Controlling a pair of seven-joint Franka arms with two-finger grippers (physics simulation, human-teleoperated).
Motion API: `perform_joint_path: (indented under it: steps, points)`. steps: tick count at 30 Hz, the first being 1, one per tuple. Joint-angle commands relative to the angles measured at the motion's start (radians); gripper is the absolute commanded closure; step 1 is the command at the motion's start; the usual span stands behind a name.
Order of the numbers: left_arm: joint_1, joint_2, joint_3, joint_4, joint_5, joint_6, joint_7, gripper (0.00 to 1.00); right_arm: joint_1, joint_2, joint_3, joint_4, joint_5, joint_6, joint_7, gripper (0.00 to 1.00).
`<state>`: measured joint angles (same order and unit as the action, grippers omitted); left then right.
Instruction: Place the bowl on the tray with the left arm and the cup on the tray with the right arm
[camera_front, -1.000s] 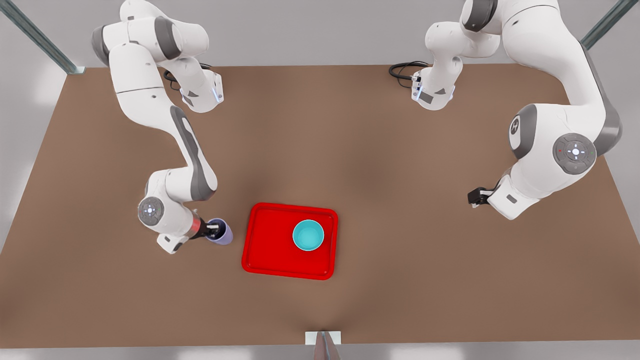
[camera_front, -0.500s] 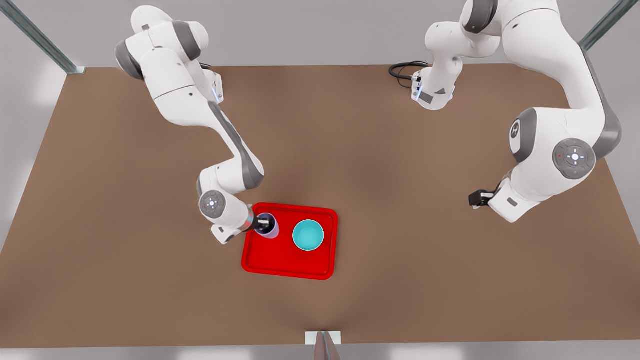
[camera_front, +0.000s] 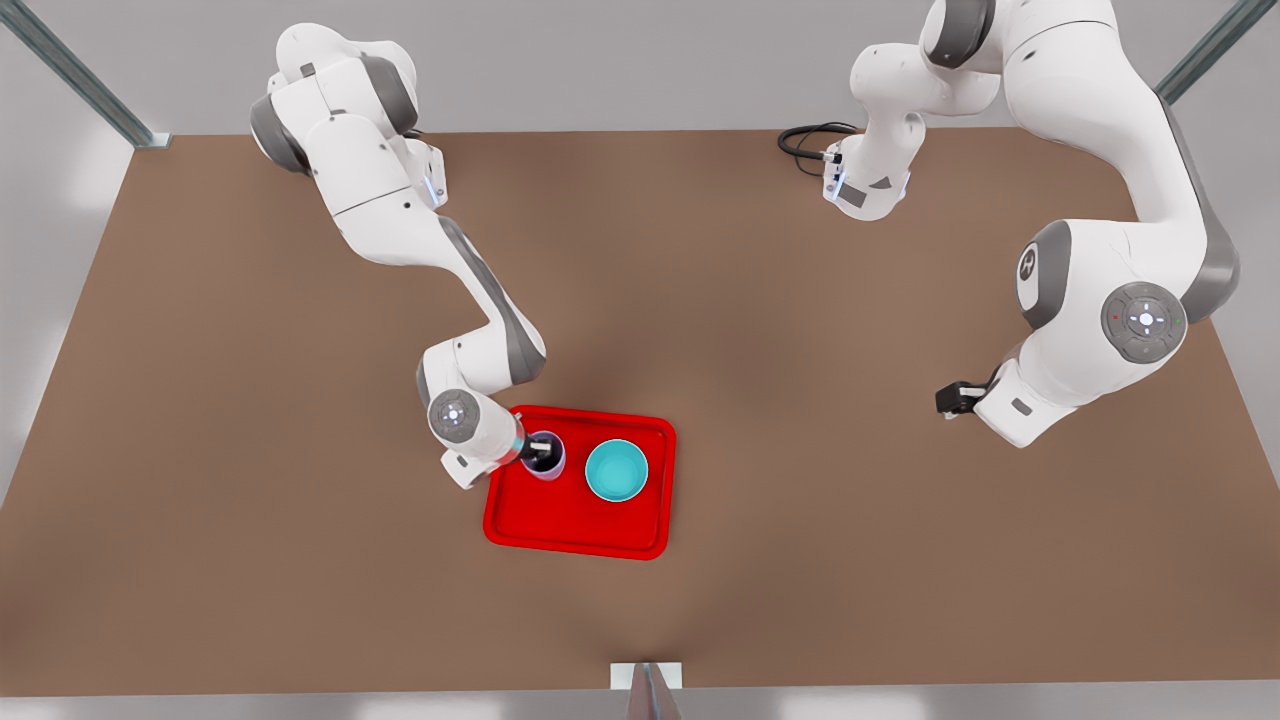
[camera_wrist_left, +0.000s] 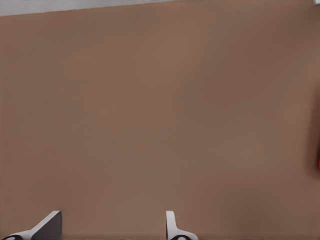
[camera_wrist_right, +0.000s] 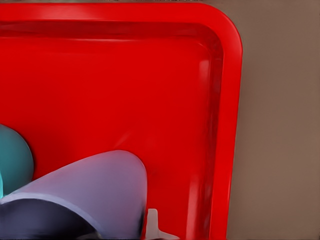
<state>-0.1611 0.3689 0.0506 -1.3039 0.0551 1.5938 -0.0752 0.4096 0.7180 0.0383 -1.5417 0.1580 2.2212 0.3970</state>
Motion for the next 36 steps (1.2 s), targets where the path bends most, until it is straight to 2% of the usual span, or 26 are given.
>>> perform_joint_path:
  steps: [1,5,6,7,14,16,17,18,19,25,28,36]
  points:
    - [0.000,0.001,0.000,0.000,0.000,0.000,0.000,0.00,0.000,-0.002,0.000,0.000,0.000,0.000,-0.001,0.42]
    - [0.000,-0.001,0.000,0.002,0.002,0.000,0.000,0.00,0.000,-0.005,-0.015,0.000,0.002,-0.002,-0.010,0.42]
    - [0.000,-0.004,0.000,0.002,0.002,-0.002,-0.002,0.00,0.000,-0.009,-0.023,0.002,0.005,-0.003,-0.007,0.28]
    - [0.000,-0.010,0.000,0.003,0.002,-0.002,-0.002,0.00,0.002,-0.020,-0.025,0.000,0.006,-0.008,-0.006,0.25]
    - [0.000,-0.022,0.000,0.008,0.000,-0.009,-0.003,0.00,0.002,-0.080,-0.023,-0.008,0.006,-0.043,-0.007,0.23]
    - [0.000,-0.036,-0.001,0.009,0.000,-0.009,0.000,0.00,-0.002,-0.113,-0.023,-0.015,0.006,-0.049,-0.009,0.20]
    - [0.000,-0.039,-0.001,0.011,-0.001,-0.009,0.000,0.00,-0.014,-0.172,-0.020,-0.072,0.003,-0.041,-0.010,0.17]
    - [0.000,-0.038,-0.003,0.029,0.000,-0.009,0.000,0.00,-0.029,-0.210,-0.018,-0.074,0.002,-0.049,-0.012,0.05]
    - [0.000,-0.039,-0.006,0.029,0.002,-0.020,0.000,0.00,-0.058,-0.258,-0.015,-0.078,0.000,-0.104,-0.024,0.00]
    - [-0.002,-0.041,-0.008,0.029,0.002,-0.020,0.000,0.00,-0.287,-0.545,-0.014,-0.049,-0.110,-0.488,-0.132,0.00]
    - [-0.002,-0.041,-0.009,0.029,0.002,-0.034,-0.002,0.00,-0.413,-0.537,-0.026,0.071,-0.138,-0.695,-0.314,0.00]
    - [-0.002,-0.041,-0.011,0.029,0.006,-0.034,-0.003,0.00,-0.428,-0.540,-0.021,0.063,-0.135,-0.698,-0.307,0.00]
